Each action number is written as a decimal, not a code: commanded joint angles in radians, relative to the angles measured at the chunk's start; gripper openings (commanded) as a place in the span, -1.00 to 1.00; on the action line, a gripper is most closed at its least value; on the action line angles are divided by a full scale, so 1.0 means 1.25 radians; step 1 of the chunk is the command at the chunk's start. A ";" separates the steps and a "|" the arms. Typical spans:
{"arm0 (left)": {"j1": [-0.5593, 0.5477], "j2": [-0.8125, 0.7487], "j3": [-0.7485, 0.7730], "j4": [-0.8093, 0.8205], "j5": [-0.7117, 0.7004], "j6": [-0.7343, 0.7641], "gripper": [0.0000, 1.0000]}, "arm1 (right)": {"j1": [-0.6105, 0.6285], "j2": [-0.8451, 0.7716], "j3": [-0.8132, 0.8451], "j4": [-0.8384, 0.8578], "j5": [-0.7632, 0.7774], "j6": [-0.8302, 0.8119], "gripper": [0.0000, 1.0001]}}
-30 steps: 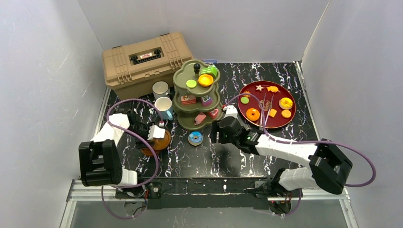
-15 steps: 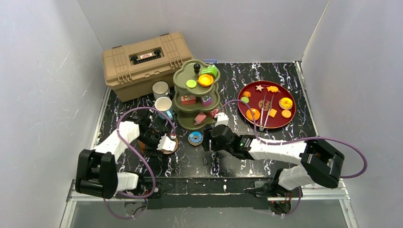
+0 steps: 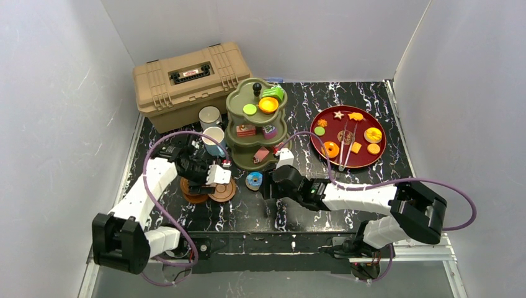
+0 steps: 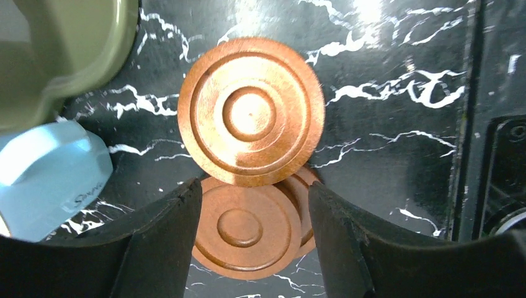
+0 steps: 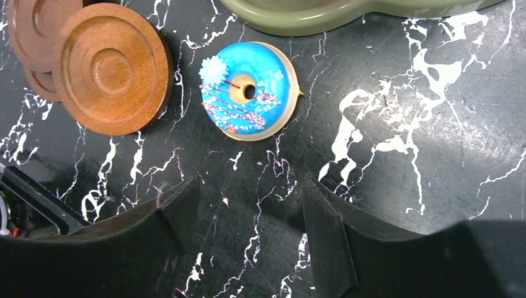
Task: Serve the afternoon tea
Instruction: Move the coaster to the center of the board.
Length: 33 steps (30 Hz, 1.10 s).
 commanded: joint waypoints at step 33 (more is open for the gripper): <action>-0.256 0.216 0.009 0.066 0.038 -0.219 0.19 | 0.018 -0.202 -0.136 0.042 0.080 0.073 0.32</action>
